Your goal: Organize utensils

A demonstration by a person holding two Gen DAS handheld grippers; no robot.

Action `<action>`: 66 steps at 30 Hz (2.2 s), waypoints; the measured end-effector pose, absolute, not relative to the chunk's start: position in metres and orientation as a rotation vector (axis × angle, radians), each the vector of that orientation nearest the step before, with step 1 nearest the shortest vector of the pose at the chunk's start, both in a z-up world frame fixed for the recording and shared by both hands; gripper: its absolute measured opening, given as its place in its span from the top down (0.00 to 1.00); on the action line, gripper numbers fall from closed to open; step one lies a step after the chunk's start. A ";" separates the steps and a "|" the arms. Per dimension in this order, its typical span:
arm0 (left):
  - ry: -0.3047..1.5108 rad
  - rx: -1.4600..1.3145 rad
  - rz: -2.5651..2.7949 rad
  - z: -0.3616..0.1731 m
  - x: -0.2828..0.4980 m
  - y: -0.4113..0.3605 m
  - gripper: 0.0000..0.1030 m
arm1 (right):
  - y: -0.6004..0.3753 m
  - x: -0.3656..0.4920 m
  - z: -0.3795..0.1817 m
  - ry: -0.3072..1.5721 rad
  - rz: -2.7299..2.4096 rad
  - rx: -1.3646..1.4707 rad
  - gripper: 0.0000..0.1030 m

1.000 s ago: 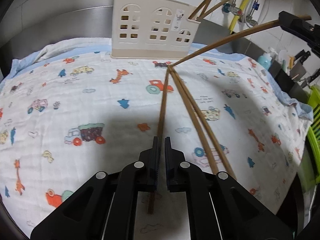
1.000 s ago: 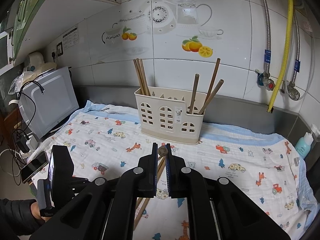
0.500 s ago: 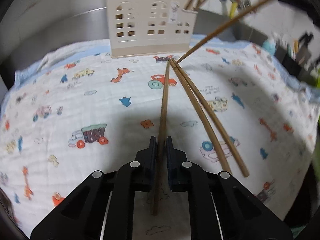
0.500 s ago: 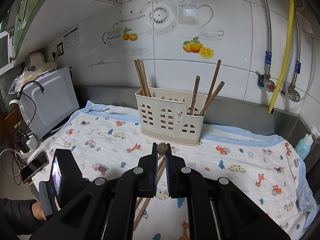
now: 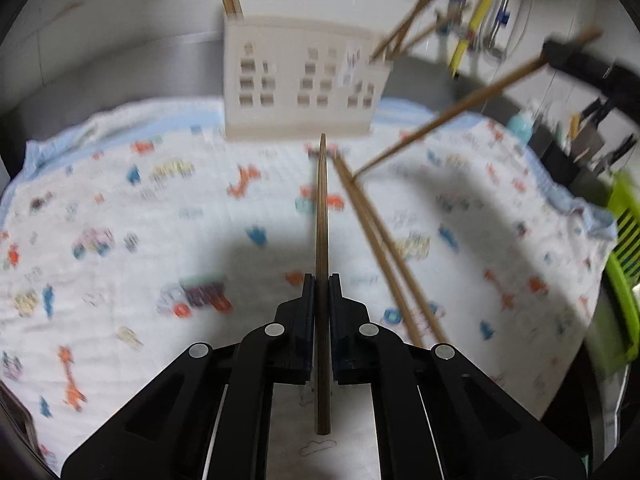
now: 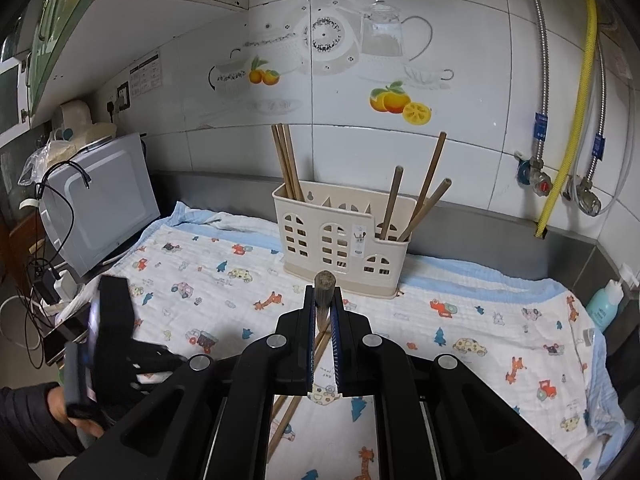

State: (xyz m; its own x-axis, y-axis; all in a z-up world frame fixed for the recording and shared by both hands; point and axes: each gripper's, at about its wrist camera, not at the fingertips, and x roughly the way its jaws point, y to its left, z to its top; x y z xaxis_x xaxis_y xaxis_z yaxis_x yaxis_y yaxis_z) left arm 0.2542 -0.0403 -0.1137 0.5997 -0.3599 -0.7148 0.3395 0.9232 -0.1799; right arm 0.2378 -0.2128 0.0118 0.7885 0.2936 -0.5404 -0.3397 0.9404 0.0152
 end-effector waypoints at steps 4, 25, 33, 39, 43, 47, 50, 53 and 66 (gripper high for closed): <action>0.728 -0.048 -0.416 -0.082 0.249 -0.032 0.95 | -0.212 0.243 0.023 0.559 0.356 -0.078 0.93; 0.724 -0.022 -0.429 -0.023 0.281 -0.012 0.95 | -0.210 0.261 0.077 0.480 0.356 -0.115 0.93; 0.736 -0.006 -0.406 0.011 0.309 -0.004 0.95 | -0.216 0.266 0.100 0.425 0.338 -0.117 0.93; 0.703 0.021 -0.378 0.034 0.329 -0.008 0.95 | -0.221 0.281 0.111 0.397 0.304 -0.111 0.93; 0.694 0.022 -0.366 0.045 0.344 -0.012 0.95 | -0.225 0.295 0.116 0.400 0.280 -0.104 0.93; 0.699 0.029 -0.344 0.052 0.365 -0.017 0.95 | -0.225 0.315 0.114 0.446 0.245 -0.134 0.93; 0.698 0.023 -0.343 0.056 0.384 -0.022 0.95 | -0.224 0.333 0.107 0.489 0.241 -0.144 0.93; 0.705 0.019 -0.346 0.056 0.398 -0.027 0.95 | -0.223 0.348 0.098 0.520 0.224 -0.153 0.93; 0.661 0.072 -0.333 0.049 0.401 -0.039 0.91 | -0.230 0.373 0.065 0.572 0.209 -0.114 0.91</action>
State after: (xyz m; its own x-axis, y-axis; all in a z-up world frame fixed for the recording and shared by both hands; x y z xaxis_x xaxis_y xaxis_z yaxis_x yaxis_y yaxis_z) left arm 0.4011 -0.0394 0.0488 0.7388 -0.2802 -0.6130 0.3257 0.9447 -0.0393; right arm 0.3734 -0.2299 0.0651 0.8204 0.1646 -0.5476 -0.2279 0.9724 -0.0491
